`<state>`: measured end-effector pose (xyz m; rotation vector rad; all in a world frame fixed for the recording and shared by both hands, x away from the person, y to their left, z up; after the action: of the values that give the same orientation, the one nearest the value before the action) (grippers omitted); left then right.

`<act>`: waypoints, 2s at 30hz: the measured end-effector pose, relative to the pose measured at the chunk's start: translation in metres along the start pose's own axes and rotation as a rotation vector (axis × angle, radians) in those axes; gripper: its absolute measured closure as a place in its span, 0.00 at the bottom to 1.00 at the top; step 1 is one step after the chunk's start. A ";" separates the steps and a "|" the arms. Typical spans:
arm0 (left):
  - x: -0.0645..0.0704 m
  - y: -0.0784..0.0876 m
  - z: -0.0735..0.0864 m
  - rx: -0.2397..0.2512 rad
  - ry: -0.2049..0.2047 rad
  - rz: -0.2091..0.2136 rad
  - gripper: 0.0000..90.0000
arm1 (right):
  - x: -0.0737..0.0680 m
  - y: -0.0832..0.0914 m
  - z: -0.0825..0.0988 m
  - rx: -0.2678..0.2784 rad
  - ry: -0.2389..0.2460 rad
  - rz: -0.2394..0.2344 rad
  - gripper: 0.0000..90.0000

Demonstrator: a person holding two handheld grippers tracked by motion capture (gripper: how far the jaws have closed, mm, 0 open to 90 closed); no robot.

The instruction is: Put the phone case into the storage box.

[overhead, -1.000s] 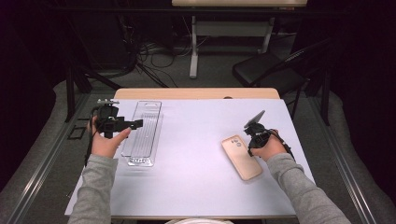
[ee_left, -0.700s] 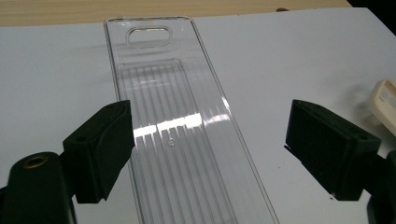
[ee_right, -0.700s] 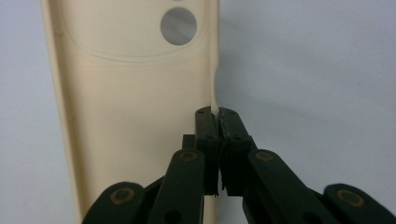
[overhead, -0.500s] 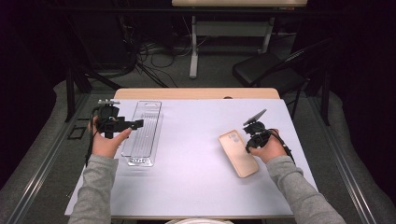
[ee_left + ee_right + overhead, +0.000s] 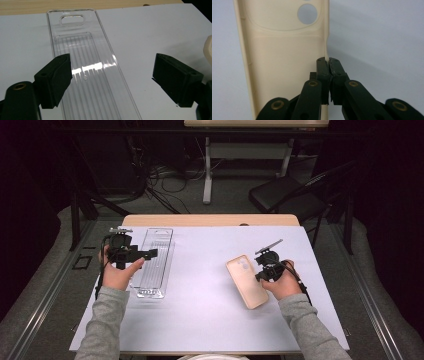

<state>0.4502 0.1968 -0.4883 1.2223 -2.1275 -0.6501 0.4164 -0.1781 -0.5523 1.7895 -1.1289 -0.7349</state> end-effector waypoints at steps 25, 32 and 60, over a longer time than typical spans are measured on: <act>0.045 -0.021 0.007 -0.008 -0.062 0.062 0.18 | -0.042 0.005 -0.046 0.276 0.022 -0.082 0.98; 0.064 -0.028 0.009 -0.019 -0.105 0.101 0.18 | -0.041 0.009 -0.047 0.359 0.003 -0.077 0.98; 0.119 -0.039 0.023 -0.011 -0.144 0.284 0.32 | -0.062 0.010 -0.048 0.486 0.034 -0.059 0.98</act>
<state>0.4095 0.0774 -0.5004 0.8660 -2.3548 -0.6374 0.4264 -0.1064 -0.5201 2.2365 -1.3148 -0.4844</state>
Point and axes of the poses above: each handheld gripper's, and its own axes: y roughly backward along the jaws, z roughly out of its underside, x roughly to its right, the point moved 8 cm from there along -y, roughly forward along the jaws, and after that the axes turned 1 degree about z, right-handed, at the moved point
